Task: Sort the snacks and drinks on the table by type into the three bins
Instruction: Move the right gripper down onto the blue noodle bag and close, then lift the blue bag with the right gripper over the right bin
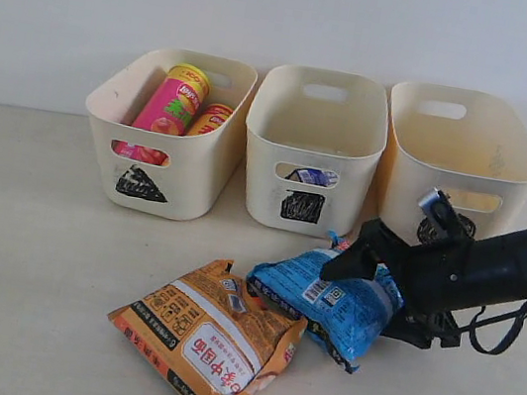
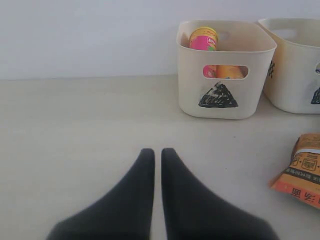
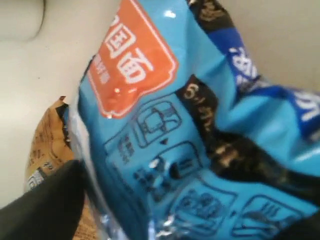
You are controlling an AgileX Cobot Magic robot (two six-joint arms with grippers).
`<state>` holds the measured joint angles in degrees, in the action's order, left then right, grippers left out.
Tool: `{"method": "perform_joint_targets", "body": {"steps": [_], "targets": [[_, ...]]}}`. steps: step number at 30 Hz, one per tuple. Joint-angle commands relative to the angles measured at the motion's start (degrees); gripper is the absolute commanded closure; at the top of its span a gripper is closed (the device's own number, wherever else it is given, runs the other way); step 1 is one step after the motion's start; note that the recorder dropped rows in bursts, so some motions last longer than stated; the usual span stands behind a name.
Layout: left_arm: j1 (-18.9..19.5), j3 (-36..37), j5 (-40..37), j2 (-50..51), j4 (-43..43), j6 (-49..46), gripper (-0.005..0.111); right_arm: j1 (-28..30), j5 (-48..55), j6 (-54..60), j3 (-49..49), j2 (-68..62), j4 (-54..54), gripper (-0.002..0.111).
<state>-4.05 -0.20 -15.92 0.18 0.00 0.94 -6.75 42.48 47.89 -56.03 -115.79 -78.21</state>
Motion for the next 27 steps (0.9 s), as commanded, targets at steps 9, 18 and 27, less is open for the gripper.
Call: {"method": "perform_joint_targets", "body": {"steps": [9,18,27], "targets": [[0.2,0.2,0.5,-0.2,0.5,0.6,0.103,-0.2,-1.6,6.1,0.6,-0.4,3.8,0.108],[0.2,0.2,0.5,-0.2,0.5,0.6,0.103,3.2,4.9,7.1,0.6,10.0,5.3,0.108],[0.2,0.2,0.5,-0.2,0.5,0.6,0.103,4.5,10.7,6.1,0.6,19.1,6.6,0.108]]}}
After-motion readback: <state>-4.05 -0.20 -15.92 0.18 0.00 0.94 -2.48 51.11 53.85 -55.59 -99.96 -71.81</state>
